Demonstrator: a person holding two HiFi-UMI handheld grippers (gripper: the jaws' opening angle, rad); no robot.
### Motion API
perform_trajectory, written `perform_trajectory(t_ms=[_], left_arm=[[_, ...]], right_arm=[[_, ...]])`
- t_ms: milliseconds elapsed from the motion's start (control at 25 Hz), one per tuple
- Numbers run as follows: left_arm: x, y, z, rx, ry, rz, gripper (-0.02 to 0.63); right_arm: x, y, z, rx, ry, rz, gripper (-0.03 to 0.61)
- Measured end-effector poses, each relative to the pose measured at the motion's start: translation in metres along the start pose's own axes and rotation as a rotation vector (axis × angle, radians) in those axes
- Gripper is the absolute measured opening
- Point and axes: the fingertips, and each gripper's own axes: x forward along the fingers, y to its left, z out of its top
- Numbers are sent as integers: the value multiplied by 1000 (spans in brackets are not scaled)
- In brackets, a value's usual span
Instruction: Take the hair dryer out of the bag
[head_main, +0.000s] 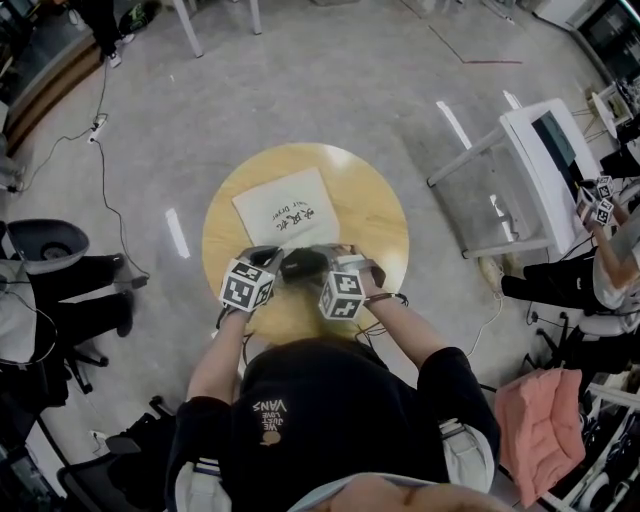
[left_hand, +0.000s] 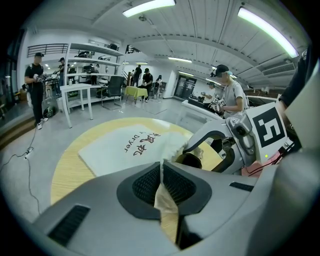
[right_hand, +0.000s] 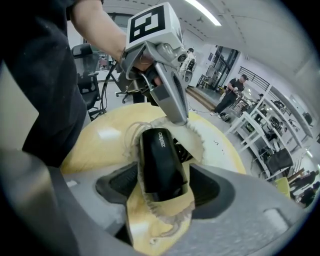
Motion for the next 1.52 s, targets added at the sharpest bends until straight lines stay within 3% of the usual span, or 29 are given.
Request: perform_trajectory(t_ms=[120,560,1520], left_arm=[[1,1,1,-3,1,-3,32],[2,4,-2,-12,9,3,32],[5,10,-2,-39,-8,36,32]], right_arm=[[4,-2,-2,-28,1,44,346],[18,2,-10,-86,38,241,354],[45,11,-17,-126,123,452,356]])
